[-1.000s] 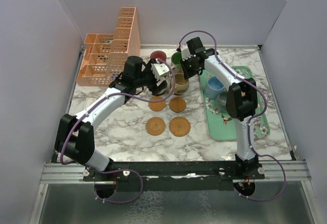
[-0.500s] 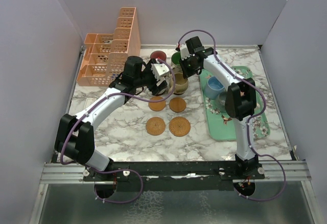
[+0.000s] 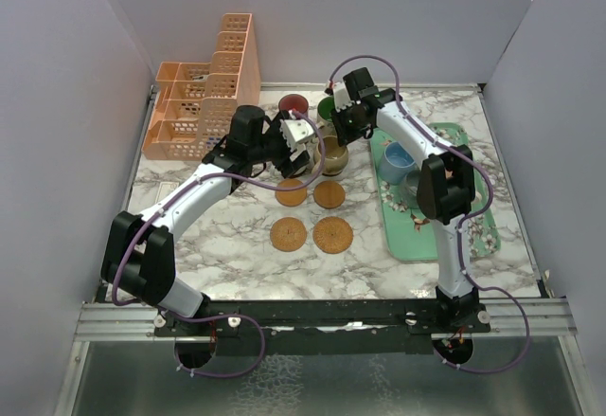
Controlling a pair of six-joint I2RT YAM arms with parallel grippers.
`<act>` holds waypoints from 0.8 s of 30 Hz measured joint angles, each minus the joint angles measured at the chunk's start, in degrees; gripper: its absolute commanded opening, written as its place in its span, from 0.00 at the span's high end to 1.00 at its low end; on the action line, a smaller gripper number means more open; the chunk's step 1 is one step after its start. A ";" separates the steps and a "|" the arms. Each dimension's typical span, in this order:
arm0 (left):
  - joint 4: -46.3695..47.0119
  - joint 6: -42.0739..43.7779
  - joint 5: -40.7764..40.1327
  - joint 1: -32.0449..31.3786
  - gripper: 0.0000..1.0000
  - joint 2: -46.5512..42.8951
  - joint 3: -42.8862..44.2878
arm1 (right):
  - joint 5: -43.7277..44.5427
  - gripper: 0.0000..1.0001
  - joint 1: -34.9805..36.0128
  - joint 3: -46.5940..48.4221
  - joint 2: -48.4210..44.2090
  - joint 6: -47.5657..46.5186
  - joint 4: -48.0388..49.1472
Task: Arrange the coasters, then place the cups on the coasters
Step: Place the cup on the coaster.
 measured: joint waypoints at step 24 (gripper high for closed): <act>-0.28 1.33 -5.92 1.40 0.01 0.00 -0.68 | -2.75 0.42 -0.33 -10.27 -21.38 -5.51 3.87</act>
